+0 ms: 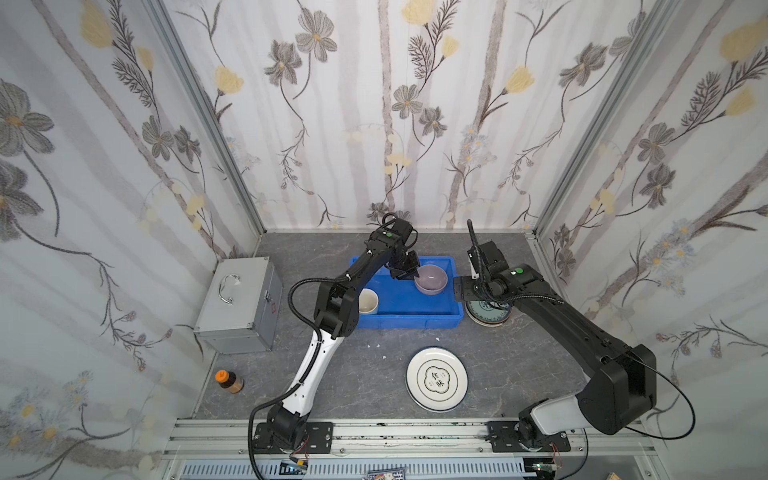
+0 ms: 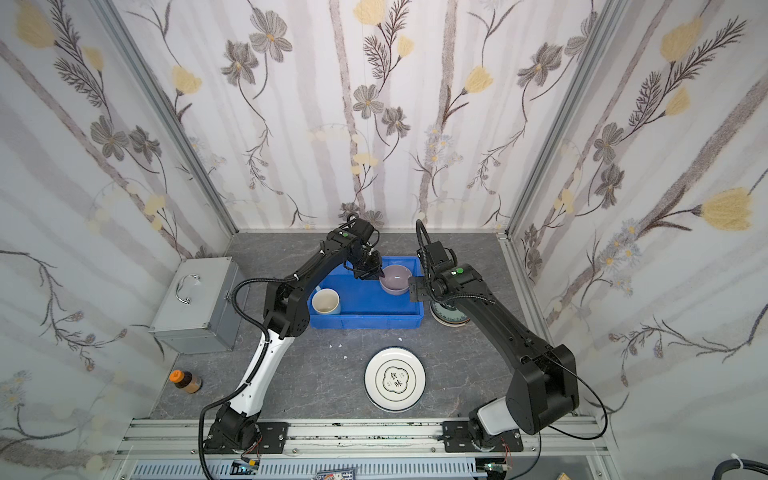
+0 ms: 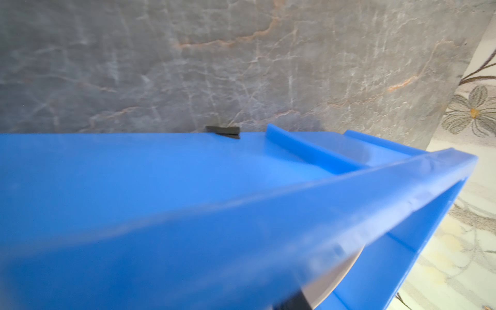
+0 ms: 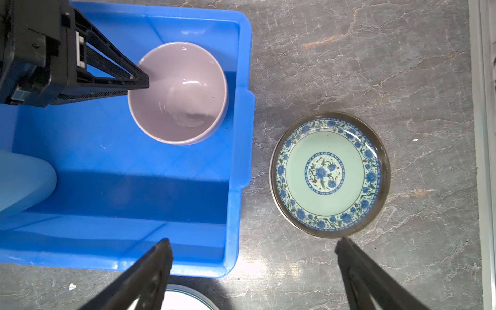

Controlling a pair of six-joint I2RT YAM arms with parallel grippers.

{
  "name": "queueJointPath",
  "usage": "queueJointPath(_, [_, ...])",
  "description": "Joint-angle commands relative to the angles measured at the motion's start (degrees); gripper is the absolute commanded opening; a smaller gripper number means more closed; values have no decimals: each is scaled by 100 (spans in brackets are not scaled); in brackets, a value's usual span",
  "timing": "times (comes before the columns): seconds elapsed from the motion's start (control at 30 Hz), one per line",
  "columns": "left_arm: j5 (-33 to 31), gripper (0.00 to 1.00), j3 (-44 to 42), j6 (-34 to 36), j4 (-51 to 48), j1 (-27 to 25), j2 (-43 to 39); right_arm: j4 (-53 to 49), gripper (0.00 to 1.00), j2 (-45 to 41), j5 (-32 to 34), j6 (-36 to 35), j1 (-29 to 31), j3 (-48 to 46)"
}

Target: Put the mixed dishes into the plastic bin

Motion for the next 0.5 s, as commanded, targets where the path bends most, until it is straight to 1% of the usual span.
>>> queueJointPath(0.0, [99, 24, 75, -167, 345, -9, 20, 27, 96, -40, 121, 46, -14, -24])
queueJointPath(0.13, [213, 27, 84, -213, 482, -13, 21, 33, 96, -43, 111, 54, -27, -26])
queueJointPath(0.4, [259, 45, 316, -101, 416, 0, -130, 77, 97, 7, 44, 46, -29, 46])
queueJointPath(0.47, [217, 47, 367, -43, 316, 38, -255, 99, 96, 36, 10, 11, -29, 85])
